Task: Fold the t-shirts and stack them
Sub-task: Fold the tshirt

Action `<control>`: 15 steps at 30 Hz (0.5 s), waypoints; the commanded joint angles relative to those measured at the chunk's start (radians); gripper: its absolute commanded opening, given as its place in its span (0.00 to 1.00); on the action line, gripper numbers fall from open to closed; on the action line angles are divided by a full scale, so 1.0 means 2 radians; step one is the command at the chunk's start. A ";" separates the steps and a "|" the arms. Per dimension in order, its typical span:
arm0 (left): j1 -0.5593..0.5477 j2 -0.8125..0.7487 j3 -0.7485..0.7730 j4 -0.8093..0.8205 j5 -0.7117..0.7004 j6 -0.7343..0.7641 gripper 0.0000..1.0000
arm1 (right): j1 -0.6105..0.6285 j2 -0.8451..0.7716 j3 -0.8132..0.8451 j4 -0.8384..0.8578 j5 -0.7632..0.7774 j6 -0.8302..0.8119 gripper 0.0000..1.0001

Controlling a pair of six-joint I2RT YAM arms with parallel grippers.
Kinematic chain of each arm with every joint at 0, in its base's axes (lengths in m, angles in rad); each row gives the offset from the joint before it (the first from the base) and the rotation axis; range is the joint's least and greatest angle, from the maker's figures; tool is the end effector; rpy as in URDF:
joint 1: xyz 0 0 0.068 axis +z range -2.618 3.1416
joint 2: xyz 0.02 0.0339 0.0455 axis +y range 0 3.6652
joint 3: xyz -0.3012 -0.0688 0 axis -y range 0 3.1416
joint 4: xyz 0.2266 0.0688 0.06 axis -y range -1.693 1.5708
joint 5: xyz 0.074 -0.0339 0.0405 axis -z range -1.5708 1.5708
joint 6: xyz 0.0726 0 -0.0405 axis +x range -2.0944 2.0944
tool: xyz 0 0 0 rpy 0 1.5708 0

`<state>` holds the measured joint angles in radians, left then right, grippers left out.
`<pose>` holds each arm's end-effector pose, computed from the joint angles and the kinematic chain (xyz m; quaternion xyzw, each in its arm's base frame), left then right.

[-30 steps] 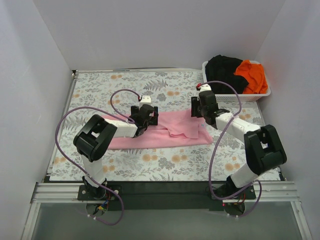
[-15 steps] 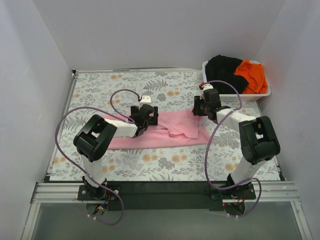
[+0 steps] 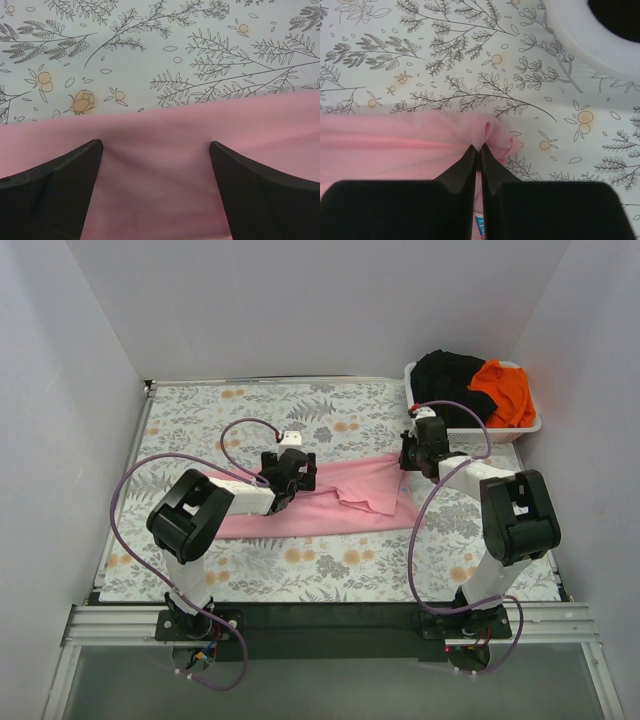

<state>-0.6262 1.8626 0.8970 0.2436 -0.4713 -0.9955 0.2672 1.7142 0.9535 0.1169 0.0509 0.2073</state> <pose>0.3345 -0.2013 0.1581 -0.2572 0.8534 -0.1437 0.4300 0.3730 0.0983 0.2109 -0.0154 0.8941 0.0829 0.4398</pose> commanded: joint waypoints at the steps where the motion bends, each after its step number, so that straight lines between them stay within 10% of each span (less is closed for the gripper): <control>1: 0.006 0.014 -0.009 -0.069 -0.003 -0.008 0.83 | -0.019 0.003 0.007 0.022 0.021 -0.007 0.01; 7: 0.007 0.020 -0.005 -0.070 0.000 -0.008 0.82 | -0.025 0.027 0.019 0.022 0.018 -0.014 0.01; 15: 0.008 0.022 0.001 -0.072 -0.001 -0.004 0.82 | -0.025 -0.042 -0.005 0.020 -0.009 -0.019 0.55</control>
<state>-0.6239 1.8656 0.9100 0.2264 -0.4713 -0.9993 0.2222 1.7435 0.9520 0.1276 0.0444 0.1841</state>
